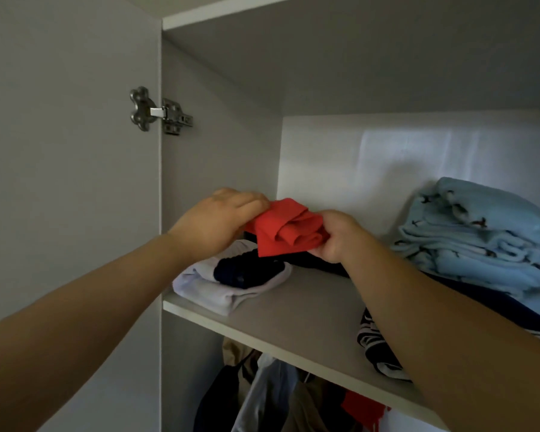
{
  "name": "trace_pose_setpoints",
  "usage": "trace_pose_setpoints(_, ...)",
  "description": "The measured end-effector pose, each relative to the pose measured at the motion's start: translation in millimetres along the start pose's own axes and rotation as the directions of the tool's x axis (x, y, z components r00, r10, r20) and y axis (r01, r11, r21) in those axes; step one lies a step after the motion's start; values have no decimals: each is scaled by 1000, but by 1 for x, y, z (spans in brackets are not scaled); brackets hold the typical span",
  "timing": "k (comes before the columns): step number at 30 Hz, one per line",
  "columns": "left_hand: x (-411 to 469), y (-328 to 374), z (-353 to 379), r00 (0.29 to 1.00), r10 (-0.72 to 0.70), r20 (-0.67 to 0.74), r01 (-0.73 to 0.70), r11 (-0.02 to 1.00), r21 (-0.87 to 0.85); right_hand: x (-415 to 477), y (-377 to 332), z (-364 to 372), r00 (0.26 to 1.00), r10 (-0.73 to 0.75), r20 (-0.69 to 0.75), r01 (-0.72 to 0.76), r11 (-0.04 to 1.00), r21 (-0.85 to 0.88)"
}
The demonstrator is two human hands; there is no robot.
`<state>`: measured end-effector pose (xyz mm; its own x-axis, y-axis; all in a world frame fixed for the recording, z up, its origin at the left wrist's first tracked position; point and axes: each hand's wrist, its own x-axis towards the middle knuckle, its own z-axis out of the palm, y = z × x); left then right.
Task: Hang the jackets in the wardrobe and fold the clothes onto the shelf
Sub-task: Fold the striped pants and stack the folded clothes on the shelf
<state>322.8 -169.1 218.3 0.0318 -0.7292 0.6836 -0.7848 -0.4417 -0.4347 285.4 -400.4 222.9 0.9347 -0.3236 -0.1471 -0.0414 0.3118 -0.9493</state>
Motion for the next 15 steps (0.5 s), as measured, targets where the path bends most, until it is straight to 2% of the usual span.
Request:
trace_pose_setpoints(2,-6,-10,-1,1000,12,-4,-12,997,76,13,-1,17,998,-62,-25,63,998,24)
trace_pose_setpoints(5,-13,-25,-5,998,-68,11,66,989,131,34,6,42,989,-146,-38,149,985,90)
trace_pose_setpoints(6,-19,-29,-3,993,-102,51,93,984,150,42,14,49,986,-163,-28,163,986,17)
trace_pose_setpoints(7,-26,-31,1,979,-160,123,138,975,172,47,24,54,980,-197,-31,191,971,-145)
trace_pose_setpoints(8,-35,-31,8,948,-235,215,196,962,190,47,34,57,975,-223,11,209,895,-393)
trace_pose_setpoints(9,-44,-30,16,892,-320,318,267,943,198,49,45,58,973,-226,54,210,755,-622)
trace_pose_setpoints(10,-53,-29,24,829,-386,405,331,922,201,50,54,58,973,-216,84,201,603,-772)
trace_pose_setpoints(11,-58,-28,30,784,-406,470,344,914,215,51,59,57,975,-191,112,194,490,-850)
trace_pose_setpoints(12,-59,-28,33,764,-400,506,328,917,228,50,61,57,976,-166,143,201,421,-885)
trace_pose_setpoints(15,-47,-32,31,736,-437,517,381,899,217,42,59,59,961,-208,185,229,212,-950)
